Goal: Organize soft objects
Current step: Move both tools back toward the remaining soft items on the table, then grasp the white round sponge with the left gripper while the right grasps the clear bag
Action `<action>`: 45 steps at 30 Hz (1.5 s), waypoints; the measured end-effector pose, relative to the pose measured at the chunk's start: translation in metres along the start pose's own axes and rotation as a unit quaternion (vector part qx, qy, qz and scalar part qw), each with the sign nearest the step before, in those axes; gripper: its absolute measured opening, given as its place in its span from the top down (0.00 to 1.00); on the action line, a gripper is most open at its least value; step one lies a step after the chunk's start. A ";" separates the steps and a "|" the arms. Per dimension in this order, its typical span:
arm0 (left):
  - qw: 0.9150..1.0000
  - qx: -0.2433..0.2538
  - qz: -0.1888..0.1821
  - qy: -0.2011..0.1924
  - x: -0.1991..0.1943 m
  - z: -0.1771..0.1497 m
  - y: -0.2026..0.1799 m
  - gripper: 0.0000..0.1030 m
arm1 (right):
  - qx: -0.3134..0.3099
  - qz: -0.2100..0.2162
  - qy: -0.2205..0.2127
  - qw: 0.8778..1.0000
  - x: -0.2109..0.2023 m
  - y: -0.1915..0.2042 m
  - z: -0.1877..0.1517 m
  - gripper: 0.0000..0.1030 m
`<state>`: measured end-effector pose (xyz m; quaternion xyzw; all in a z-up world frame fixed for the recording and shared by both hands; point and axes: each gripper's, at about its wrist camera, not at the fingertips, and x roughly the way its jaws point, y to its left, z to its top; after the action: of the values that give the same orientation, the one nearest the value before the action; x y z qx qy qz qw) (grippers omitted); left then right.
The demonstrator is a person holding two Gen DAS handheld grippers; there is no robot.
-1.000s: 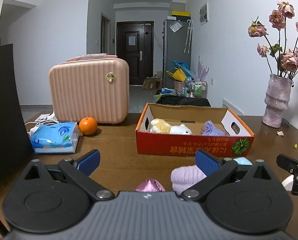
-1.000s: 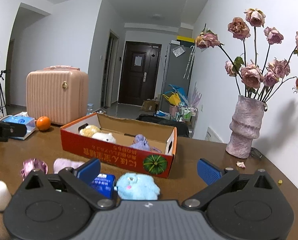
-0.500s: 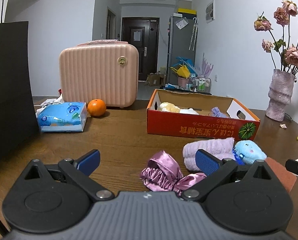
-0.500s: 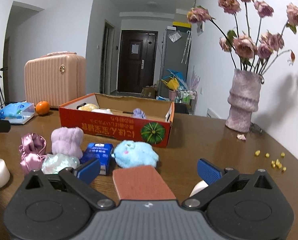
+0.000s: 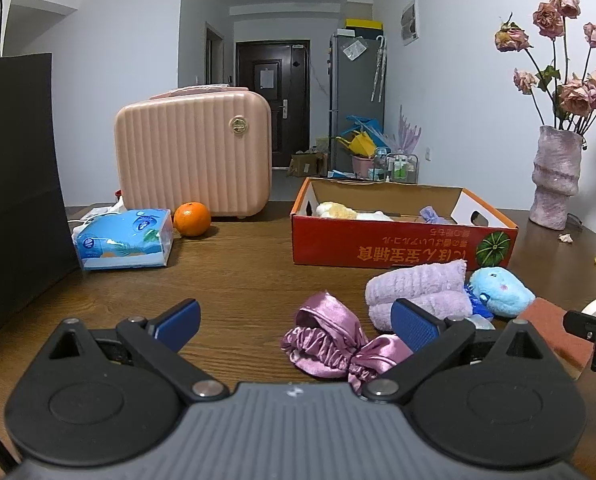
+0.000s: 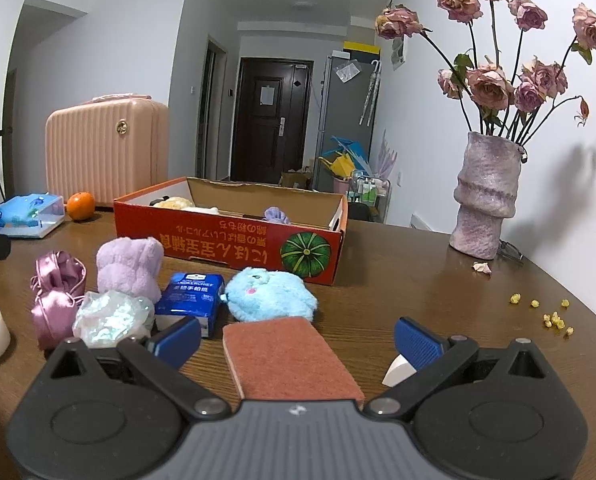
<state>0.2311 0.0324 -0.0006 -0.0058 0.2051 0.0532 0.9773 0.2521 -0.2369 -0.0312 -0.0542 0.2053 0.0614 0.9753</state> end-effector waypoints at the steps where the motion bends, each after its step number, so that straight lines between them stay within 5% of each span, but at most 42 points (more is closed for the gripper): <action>1: 1.000 -0.001 0.004 0.000 0.000 0.000 0.001 0.00 | 0.002 -0.001 0.000 1.000 0.000 0.000 0.000 0.00; 22: 0.991 0.010 0.021 0.134 0.032 -0.037 0.022 0.00 | 0.005 -0.002 0.008 1.000 0.000 0.000 -0.002 0.00; 24: 0.990 0.003 0.012 0.139 0.034 -0.037 0.025 0.08 | 0.005 -0.002 0.008 1.000 0.001 0.000 -0.002 0.00; 28: 0.987 -0.002 -0.010 0.162 0.041 -0.039 0.027 0.44 | 0.004 -0.004 0.012 1.000 0.002 0.000 -0.003 0.00; 45: 0.996 -0.012 -0.006 0.091 0.017 -0.028 0.030 0.45 | 0.005 0.018 0.001 1.000 0.003 0.011 -0.004 0.00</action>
<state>0.2322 0.0631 -0.0330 -0.0236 0.2925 0.0491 0.9547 0.2518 -0.2265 -0.0369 -0.0453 0.2073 0.0779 0.9741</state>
